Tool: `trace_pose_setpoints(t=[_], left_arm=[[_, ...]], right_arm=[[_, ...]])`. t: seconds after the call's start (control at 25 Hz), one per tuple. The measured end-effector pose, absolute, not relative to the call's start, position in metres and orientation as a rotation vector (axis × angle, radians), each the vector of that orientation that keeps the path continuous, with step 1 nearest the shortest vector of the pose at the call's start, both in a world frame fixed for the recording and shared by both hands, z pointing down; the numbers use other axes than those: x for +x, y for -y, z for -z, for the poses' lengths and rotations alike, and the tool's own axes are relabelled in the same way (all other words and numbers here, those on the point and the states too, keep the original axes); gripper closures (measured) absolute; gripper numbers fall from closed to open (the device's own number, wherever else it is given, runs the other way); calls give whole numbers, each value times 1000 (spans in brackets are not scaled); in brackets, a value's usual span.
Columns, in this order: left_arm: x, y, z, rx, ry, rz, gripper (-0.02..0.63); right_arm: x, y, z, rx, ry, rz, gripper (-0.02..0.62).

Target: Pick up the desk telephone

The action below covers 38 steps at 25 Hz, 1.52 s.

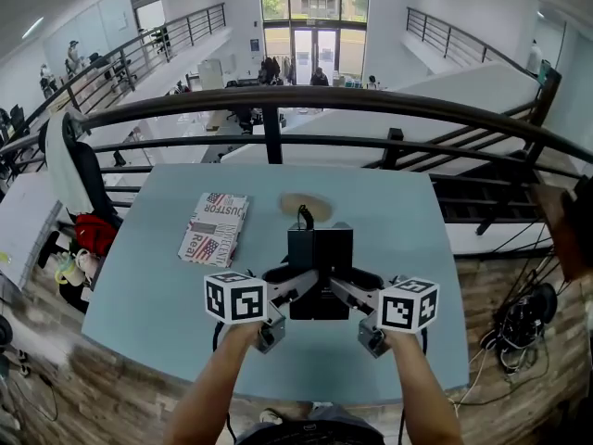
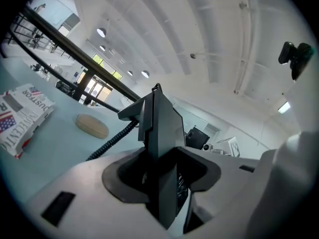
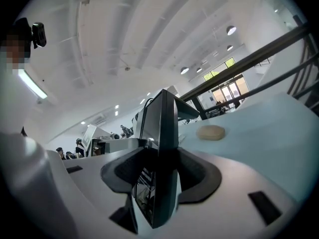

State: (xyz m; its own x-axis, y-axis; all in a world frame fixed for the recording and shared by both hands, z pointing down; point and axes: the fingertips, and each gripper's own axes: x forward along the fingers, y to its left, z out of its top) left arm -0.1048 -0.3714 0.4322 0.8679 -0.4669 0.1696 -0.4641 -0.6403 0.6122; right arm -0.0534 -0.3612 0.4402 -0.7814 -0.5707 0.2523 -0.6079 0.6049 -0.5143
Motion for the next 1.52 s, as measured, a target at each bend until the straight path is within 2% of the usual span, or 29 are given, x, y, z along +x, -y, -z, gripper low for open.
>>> trace_pose_setpoints(t=[0.8, 1.52], left_arm=[[-106, 358, -280, 2639, 702, 114, 411], [-106, 355, -271, 2656, 700, 155, 411]], right_arm=[[-56, 350, -290, 1110, 2971, -499, 388], [-55, 347, -280, 1123, 2969, -427, 388]])
